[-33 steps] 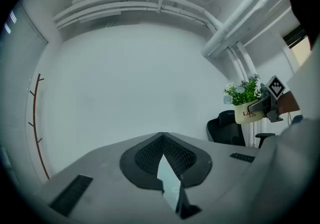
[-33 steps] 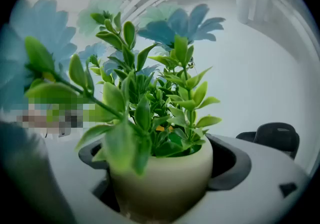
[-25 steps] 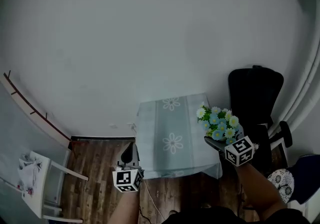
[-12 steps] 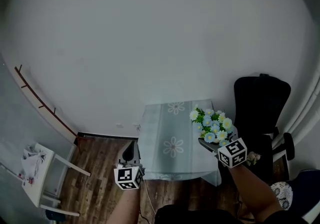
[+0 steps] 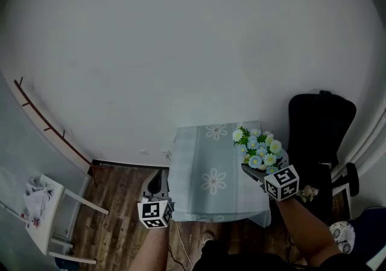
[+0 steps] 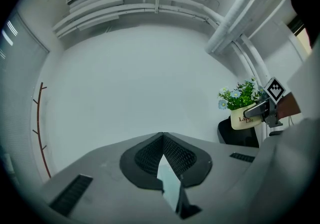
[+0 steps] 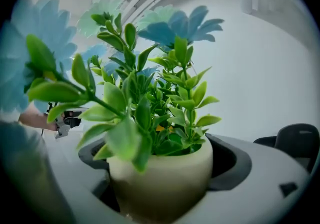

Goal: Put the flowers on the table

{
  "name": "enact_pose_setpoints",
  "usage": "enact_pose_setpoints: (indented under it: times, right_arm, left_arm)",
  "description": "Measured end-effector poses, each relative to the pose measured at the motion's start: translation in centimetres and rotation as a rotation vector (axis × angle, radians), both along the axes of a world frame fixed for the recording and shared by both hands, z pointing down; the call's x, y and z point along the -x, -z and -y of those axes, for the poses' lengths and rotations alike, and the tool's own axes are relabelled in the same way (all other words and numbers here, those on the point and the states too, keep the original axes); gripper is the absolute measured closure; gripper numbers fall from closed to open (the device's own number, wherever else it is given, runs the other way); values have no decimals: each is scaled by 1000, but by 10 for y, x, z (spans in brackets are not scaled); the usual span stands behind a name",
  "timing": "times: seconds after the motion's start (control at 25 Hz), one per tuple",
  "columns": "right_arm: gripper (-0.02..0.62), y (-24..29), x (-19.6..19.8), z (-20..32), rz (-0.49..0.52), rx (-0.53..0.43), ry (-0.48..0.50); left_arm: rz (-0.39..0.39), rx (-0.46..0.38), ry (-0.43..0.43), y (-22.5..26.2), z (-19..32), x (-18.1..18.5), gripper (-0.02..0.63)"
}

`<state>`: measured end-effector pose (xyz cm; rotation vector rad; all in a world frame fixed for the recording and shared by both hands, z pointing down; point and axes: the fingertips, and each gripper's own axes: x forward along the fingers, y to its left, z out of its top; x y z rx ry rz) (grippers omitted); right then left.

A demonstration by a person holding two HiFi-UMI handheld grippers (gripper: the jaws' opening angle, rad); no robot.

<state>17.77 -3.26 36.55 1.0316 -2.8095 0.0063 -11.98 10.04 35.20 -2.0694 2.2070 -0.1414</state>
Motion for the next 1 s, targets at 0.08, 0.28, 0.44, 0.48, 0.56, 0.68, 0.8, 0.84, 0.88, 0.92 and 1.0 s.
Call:
enact_pose_setpoints:
  times: [0.08, 0.28, 0.44, 0.48, 0.56, 0.68, 0.8, 0.84, 0.88, 0.92, 1.0]
  right_arm:
    - [52, 0, 7, 8, 3, 3, -17]
    - [52, -2, 26, 30, 6, 1, -62]
    - [52, -4, 48, 46, 2, 3, -84]
    - [52, -5, 54, 51, -1, 3, -89]
    - [52, -6, 67, 59, -9, 3, -97]
    - [52, -5, 84, 70, -19, 6, -104]
    - [52, -4, 99, 77, -34, 0, -112]
    - [52, -4, 104, 79, -39, 0, -118]
    - [52, -5, 108, 82, -44, 1, -126]
    - [52, -6, 112, 86, -49, 2, -135]
    - [52, -10, 119, 92, -57, 7, -157]
  left_arm:
    - [-13, 7, -13, -5, 14, 10, 603]
    - [-11, 15, -66, -8, 54, 30, 603]
    - [-3, 3, -98, -1, 81, 47, 603]
    - [1, 0, -109, -1, 88, 51, 603]
    - [3, -4, -126, -2, 100, 61, 603]
    - [-7, 5, -151, -9, 117, 73, 603]
    - [-28, 18, -176, -18, 132, 84, 603]
    - [-33, 20, -184, -20, 137, 87, 603]
    - [-39, 21, -190, -21, 142, 91, 603]
    - [-45, 21, -196, -23, 147, 95, 603]
    - [-70, 24, -208, -26, 155, 103, 603]
